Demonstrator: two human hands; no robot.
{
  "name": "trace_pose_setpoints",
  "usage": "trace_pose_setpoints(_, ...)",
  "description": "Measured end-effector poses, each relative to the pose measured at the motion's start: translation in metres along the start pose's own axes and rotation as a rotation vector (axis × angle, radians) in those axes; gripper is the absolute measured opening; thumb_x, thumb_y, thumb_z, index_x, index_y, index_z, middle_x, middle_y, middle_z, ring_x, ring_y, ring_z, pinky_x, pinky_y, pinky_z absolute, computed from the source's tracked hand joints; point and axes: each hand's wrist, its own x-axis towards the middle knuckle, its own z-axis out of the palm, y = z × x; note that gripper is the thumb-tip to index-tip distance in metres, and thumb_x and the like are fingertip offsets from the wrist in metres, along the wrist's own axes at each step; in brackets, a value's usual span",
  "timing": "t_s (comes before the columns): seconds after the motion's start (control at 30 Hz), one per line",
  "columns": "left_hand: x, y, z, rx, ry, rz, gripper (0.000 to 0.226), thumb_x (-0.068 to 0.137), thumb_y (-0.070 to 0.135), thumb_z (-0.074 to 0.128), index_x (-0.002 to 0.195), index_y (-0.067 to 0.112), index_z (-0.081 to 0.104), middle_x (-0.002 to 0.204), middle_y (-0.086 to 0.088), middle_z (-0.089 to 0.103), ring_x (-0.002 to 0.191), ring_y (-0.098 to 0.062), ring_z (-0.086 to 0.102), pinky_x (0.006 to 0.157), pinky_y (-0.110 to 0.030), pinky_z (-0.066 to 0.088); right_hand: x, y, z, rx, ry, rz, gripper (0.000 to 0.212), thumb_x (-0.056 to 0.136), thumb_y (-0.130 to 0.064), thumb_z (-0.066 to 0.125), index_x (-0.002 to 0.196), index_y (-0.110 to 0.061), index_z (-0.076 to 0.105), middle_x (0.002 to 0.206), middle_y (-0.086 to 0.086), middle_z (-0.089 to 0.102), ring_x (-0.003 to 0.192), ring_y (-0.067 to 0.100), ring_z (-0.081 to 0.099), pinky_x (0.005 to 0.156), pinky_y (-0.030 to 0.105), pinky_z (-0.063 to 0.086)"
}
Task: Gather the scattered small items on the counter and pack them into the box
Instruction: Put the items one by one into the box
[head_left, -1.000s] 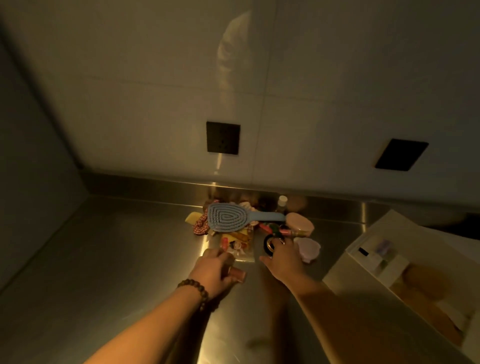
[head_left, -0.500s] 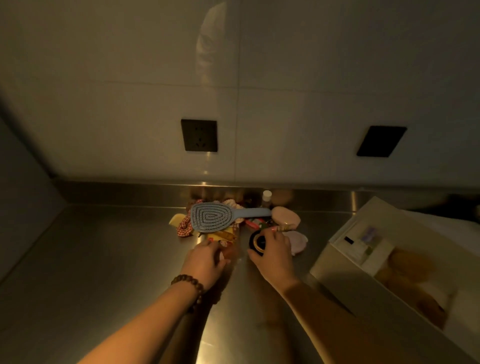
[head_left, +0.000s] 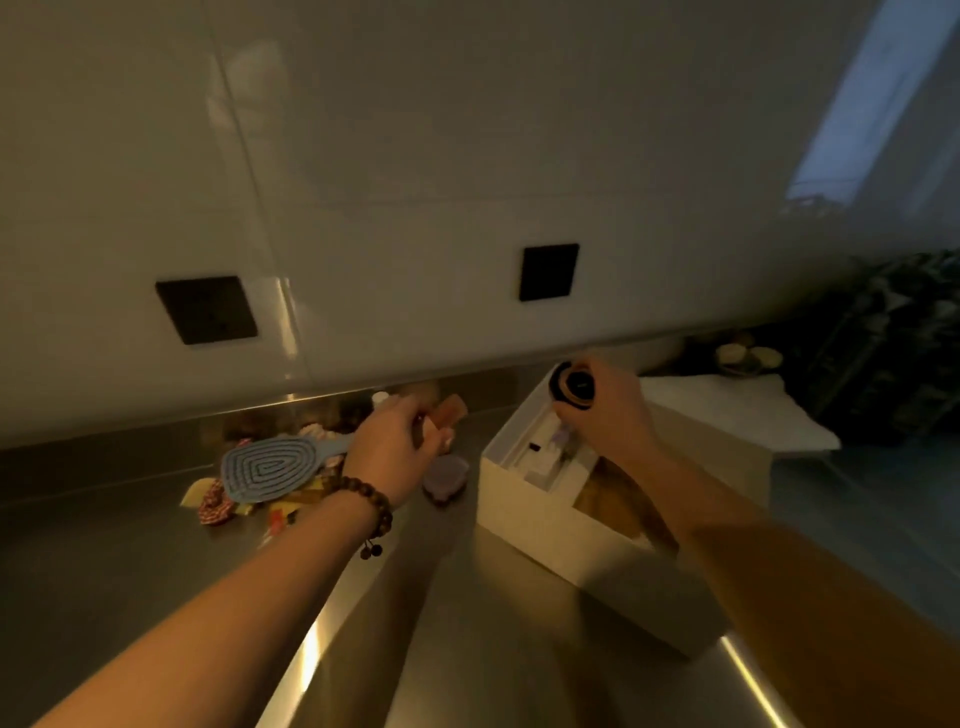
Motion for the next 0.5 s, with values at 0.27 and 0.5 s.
trace_pose_setpoints(0.27,0.01,0.027,0.04,-0.037,-0.073,-0.01,0.024,0.081,0.04,0.064,0.099,0.027,0.056,0.092,0.01,0.048,0.081,-0.007,0.05,0.07,-0.025,0.046,-0.004,0.074,0.017,-0.23,-0.179,0.042,0.052,0.078,-0.038,0.071,0.123,-0.023,0.052,0.124,0.002,0.056,0.115,0.021,0.051,0.1,0.037,0.042)
trace_pose_setpoints(0.5,0.026,0.026,0.044,-0.012,-0.065,-0.011,0.022,0.083,0.038,0.063,0.099,0.025,0.056,0.091,0.011,0.046,0.076,-0.001,0.043,0.063,-0.015,0.034,0.012,0.092,0.055,-0.273,-0.335,0.024,0.061,0.082,-0.035,0.068,0.136,-0.021,0.041,0.134,0.002,0.043,0.123,0.02,0.043,0.108,0.041,0.037)
